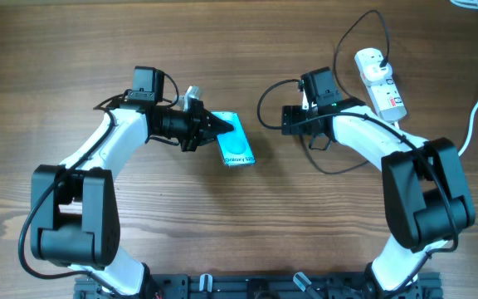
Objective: Plug charger to phone and switch on socket
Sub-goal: 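Grasp the black USB-C cable plug with the right gripper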
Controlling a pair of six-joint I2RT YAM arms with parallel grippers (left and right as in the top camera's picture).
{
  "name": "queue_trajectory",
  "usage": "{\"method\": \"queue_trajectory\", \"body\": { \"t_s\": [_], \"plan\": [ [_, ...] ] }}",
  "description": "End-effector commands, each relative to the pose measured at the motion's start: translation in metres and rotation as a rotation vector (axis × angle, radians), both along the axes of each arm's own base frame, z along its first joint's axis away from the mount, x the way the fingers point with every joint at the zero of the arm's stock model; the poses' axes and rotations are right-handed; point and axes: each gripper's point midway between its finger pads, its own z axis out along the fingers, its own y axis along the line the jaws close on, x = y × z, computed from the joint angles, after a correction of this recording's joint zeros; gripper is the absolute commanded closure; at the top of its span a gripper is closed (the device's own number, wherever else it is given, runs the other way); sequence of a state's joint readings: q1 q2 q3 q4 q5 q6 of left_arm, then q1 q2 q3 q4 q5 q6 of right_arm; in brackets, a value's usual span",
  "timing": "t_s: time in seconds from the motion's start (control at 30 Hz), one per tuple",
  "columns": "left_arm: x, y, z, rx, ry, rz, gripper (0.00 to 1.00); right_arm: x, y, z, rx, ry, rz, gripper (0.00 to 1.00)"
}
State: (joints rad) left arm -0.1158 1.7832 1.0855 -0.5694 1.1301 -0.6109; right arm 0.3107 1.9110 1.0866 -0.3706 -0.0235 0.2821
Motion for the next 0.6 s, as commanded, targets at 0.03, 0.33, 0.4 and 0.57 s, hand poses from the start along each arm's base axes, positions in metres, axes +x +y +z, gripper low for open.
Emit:
{"method": "queue_trajectory", "body": {
  "t_s": [0.03,0.33,0.4,0.57],
  "plan": [
    [0.000,-0.002,0.008,-0.028,-0.010,-0.009,0.96,-0.086,-0.022,-0.080,-0.075,0.300,0.048,0.21],
    [0.000,-0.002,0.008,-0.028,-0.010,-0.009,0.96,-0.093,-0.001,-0.080,-0.090,0.287,0.146,0.47],
    [0.000,-0.002,0.008,-0.028,-0.010,-0.009,0.96,-0.096,0.005,-0.080,-0.094,0.286,0.168,0.47],
    [0.000,-0.002,0.008,-0.028,-0.010,-0.009,0.96,-0.101,0.013,-0.082,-0.119,0.285,0.203,0.49]
  ]
}}
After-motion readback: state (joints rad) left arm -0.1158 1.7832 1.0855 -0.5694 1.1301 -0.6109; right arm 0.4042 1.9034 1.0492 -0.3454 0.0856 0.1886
